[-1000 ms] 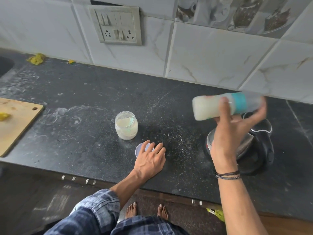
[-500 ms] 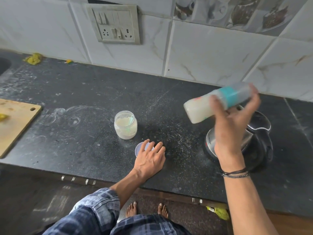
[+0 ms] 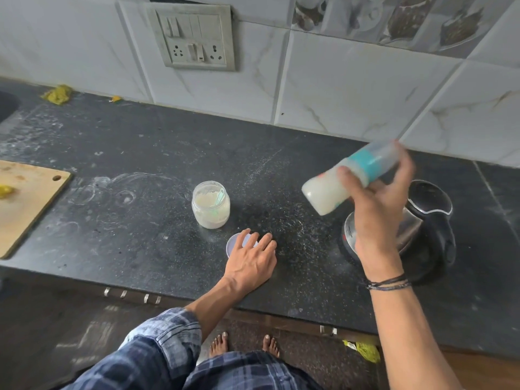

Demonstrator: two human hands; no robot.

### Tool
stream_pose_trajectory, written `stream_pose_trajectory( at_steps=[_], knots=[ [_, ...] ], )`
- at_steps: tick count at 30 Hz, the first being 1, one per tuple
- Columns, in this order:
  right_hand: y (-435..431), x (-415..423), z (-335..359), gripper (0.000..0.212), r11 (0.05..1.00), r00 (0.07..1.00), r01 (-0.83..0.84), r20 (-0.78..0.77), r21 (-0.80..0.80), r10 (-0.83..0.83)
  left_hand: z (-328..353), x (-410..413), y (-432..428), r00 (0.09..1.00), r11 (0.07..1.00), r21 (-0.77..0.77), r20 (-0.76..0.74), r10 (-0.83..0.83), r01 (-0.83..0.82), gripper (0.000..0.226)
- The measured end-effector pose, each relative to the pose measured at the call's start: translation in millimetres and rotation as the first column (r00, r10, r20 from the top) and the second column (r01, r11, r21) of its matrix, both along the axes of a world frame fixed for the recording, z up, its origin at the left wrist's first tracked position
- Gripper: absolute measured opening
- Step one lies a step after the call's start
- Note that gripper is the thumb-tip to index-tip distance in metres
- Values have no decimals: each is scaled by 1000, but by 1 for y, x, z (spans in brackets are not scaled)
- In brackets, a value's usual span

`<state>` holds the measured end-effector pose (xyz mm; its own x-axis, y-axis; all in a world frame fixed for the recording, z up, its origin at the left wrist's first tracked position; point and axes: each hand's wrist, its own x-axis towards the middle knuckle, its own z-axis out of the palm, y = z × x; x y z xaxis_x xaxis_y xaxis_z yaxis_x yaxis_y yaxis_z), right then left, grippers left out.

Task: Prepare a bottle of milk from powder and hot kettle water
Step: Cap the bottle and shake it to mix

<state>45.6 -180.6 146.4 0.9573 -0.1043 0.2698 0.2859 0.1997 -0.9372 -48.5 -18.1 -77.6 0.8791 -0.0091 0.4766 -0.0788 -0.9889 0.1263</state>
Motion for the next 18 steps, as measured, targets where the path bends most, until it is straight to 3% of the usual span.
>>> stream_pose_trajectory(
  at_steps=[4, 8, 12, 16, 18],
  knots=[
    [-3, 1, -3, 90, 970, 988, 151, 7, 192, -155, 1, 1, -1, 1000, 1000, 0, -2, 8, -8, 15],
    [2, -4, -9, 85, 1000, 1000, 7, 6, 13, -7, -1, 0, 0, 1000, 1000, 1, 9, -3, 3, 16],
    [3, -1, -5, 89, 953, 977, 204, 10, 224, -212, -3, 1, -1, 1000, 1000, -7, -2, 5, -5, 16],
    [4, 1, -8, 81, 1000, 1000, -3, 1, 17, 3, -5, 0, 0, 1000, 1000, -5, -6, -7, 7, 17],
    [4, 0, -4, 89, 984, 996, 84, -15, 157, -82, -5, 1, 0, 1000, 1000, -11, -2, -1, 1, 17]
  ],
)
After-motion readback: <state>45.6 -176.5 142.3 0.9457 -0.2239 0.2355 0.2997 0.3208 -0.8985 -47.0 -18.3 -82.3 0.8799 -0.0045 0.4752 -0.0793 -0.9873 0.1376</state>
